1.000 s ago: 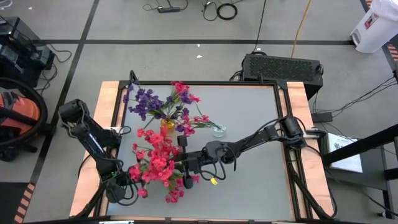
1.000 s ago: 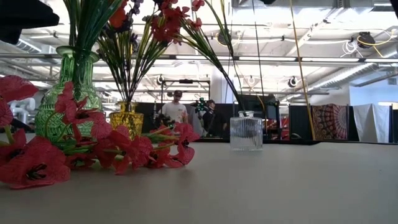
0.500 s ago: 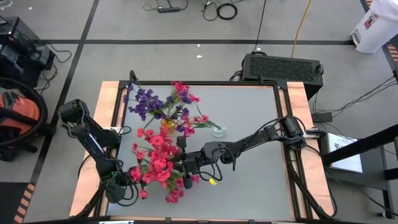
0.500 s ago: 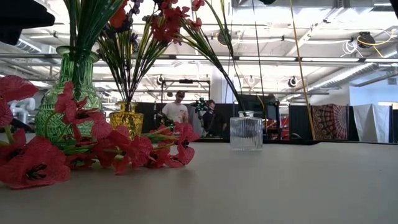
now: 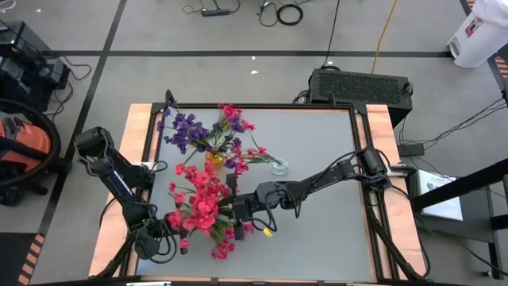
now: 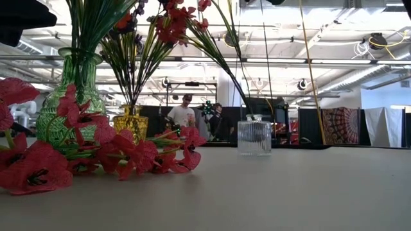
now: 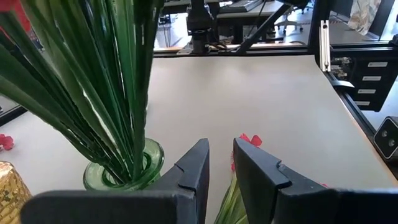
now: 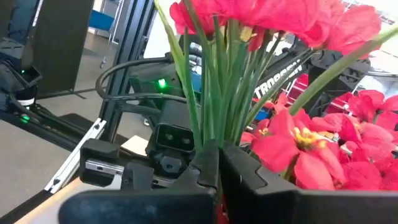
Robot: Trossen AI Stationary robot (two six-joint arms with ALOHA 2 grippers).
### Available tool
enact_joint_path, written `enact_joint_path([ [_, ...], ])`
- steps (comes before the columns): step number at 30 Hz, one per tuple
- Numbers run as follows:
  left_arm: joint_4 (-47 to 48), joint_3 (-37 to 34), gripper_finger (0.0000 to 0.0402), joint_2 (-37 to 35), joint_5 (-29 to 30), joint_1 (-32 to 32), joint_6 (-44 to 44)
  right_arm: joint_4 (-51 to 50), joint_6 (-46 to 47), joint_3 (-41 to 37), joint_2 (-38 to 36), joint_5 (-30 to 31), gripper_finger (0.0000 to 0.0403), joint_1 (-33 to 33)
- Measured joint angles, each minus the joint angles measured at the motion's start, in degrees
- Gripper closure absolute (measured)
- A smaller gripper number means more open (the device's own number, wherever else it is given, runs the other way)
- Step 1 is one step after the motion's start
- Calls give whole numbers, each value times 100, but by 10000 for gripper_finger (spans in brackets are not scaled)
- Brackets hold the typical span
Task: Sort flowers into vase by color
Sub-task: Put the orange flowers into the green vase
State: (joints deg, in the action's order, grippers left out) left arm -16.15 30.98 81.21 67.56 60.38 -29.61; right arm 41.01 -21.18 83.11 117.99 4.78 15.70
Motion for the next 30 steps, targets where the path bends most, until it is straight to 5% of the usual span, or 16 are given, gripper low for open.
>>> enact_joint_path([
  [11,-15,0,320,0,-10,2,0,-261,379,4,0,211,370,36],
  [21,-15,2,320,-65,-45,2,0,-364,268,4,0,1263,270,377],
  [30,-12,4,320,-265,-50,152,2,-478,-297,4,0,2428,224,834],
])
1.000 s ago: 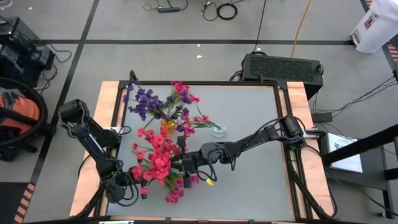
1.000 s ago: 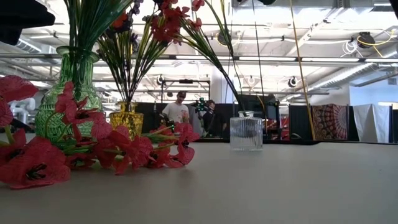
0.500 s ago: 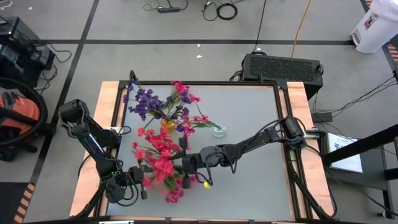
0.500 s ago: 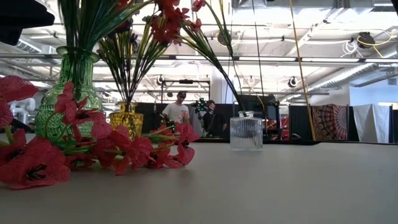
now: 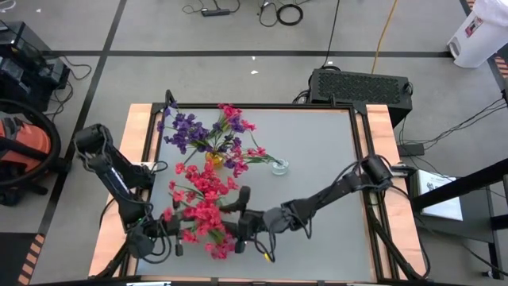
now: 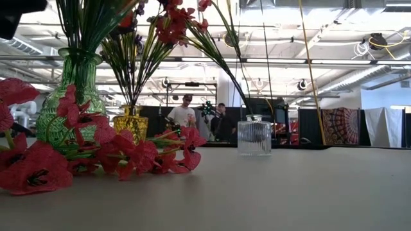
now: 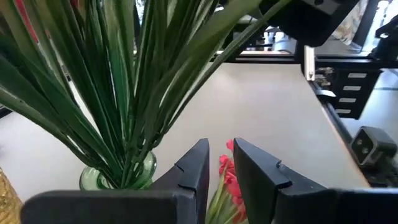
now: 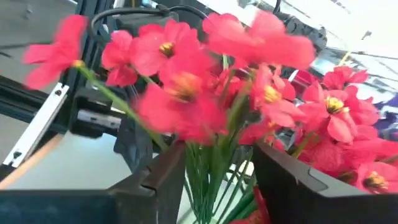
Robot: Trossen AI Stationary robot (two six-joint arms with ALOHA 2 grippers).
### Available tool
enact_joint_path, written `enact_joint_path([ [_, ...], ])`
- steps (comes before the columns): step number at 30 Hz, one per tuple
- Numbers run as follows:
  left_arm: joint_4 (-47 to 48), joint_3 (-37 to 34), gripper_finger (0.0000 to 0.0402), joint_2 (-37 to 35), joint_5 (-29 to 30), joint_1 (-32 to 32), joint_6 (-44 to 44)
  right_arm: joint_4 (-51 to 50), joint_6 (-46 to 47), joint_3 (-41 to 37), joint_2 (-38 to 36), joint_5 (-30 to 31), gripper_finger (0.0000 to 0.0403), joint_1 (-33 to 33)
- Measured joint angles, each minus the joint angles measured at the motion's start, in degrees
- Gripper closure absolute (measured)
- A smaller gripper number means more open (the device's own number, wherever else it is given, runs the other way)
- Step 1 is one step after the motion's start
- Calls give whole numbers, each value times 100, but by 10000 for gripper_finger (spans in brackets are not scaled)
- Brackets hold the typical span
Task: Sort flowers into vase by color
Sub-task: Put the orange flowers into the green vase, then put the bottom pink flowers into the transparent vase
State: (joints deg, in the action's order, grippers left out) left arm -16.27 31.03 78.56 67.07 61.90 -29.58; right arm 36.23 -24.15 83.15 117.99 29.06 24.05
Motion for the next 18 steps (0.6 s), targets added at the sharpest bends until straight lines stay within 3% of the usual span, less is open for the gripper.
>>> enact_joint_path([
  [9,33,1,320,-78,-87,308,184,-179,-205,0,-2,1136,218,456],
  [18,110,0,320,-78,-1318,423,181,-321,-205,-2,-2,1626,218,896],
])
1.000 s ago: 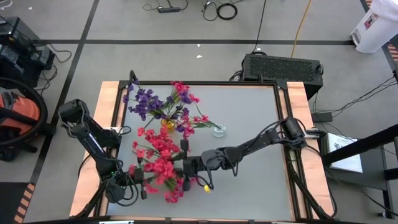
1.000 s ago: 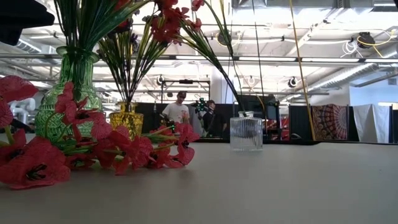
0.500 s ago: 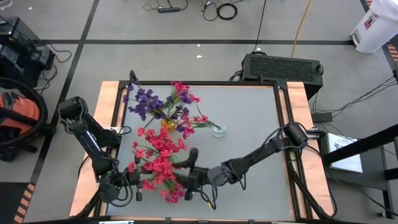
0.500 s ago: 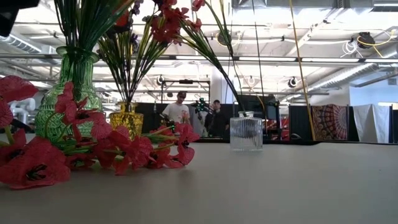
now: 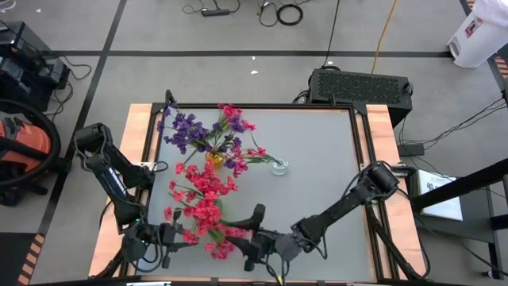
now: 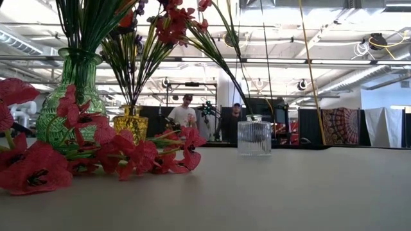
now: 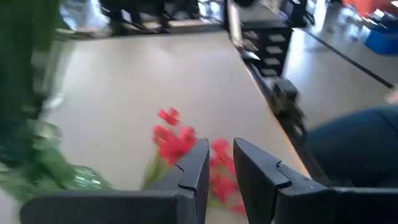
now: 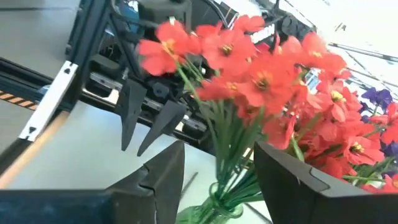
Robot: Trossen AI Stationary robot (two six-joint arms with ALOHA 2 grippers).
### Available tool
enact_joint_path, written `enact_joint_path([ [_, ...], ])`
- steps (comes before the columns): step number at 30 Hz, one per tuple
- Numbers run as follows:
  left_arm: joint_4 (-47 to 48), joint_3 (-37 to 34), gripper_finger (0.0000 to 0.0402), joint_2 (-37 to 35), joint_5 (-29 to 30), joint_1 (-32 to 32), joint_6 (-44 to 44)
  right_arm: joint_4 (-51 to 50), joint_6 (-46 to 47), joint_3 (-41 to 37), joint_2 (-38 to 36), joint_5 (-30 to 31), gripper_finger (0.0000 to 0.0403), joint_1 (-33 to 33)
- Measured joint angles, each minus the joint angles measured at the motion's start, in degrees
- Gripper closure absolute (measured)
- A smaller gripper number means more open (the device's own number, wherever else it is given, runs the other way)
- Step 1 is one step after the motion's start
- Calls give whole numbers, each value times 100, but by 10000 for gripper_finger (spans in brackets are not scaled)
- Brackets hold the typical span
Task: Sort flowers into vase by color
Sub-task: Put the bottom pink flowers into the transparent vase
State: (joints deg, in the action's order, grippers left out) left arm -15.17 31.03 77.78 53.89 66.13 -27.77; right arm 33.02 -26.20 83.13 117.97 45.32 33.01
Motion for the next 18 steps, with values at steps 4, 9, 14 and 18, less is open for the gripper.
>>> enact_joint_path([
  [4,272,2,320,0,-669,-34,-32,13,13,0,0,18,218,165],
  [9,796,2,320,0,-1159,-137,-48,12,15,0,0,18,218,332],
  [14,1668,2,320,0,-1333,-359,-375,-4,15,0,0,176,218,451],
  [18,2724,1,320,0,-1682,-588,-964,-211,17,0,0,608,218,538],
])
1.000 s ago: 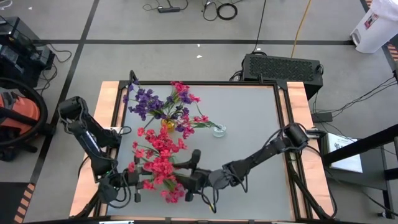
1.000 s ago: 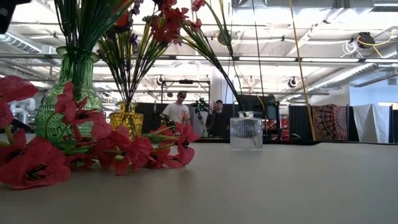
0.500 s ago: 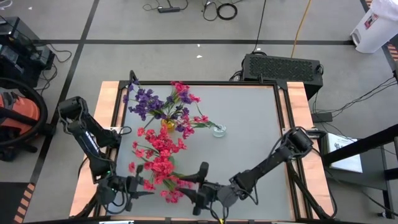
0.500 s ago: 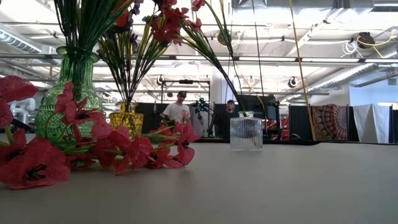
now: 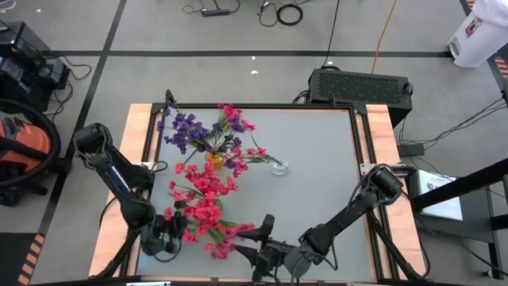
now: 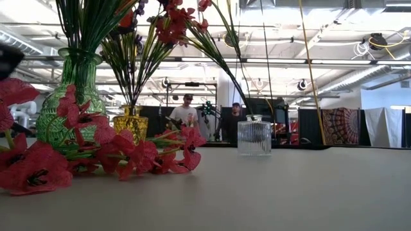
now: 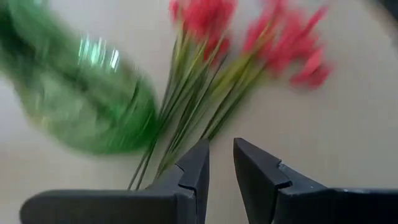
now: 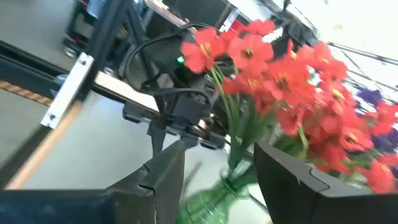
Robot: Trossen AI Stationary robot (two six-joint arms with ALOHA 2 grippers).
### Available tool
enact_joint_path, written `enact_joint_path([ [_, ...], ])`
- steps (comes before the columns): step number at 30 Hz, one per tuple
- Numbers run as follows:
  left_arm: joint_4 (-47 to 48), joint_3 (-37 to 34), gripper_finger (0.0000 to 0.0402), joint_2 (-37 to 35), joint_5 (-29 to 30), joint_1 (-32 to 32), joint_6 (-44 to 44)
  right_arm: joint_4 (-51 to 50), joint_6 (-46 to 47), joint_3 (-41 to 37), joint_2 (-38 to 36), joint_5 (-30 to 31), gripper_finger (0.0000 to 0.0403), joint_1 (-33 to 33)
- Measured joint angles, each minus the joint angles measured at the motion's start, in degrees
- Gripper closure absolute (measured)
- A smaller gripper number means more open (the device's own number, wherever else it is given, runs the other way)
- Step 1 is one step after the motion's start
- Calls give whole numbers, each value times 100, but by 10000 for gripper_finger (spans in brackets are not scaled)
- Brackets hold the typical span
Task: Sort flowers into vase by color
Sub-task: Put the bottom pink flowers into the transparent vase
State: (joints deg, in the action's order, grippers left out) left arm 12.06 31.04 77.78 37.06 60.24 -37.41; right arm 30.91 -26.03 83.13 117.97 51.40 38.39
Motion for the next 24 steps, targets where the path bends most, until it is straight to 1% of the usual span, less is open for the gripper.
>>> enact_joint_path([
  [4,730,-1,316,2,-571,-227,-390,-193,71,-4,0,334,218,53],
  [8,994,-1,291,2,-963,-450,-426,-384,273,-4,0,434,218,77],
  [12,1181,9,261,2,-1104,-708,-380,-574,432,-4,0,429,218,73],
  [15,1486,112,247,2,-1192,-857,-322,-626,478,-4,0,428,218,75],
  [19,1788,292,242,2,-1308,-1009,100,-735,586,-4,0,426,218,75],
  [24,1903,333,242,2,-1312,-1174,488,-753,651,-4,0,429,218,133],
])
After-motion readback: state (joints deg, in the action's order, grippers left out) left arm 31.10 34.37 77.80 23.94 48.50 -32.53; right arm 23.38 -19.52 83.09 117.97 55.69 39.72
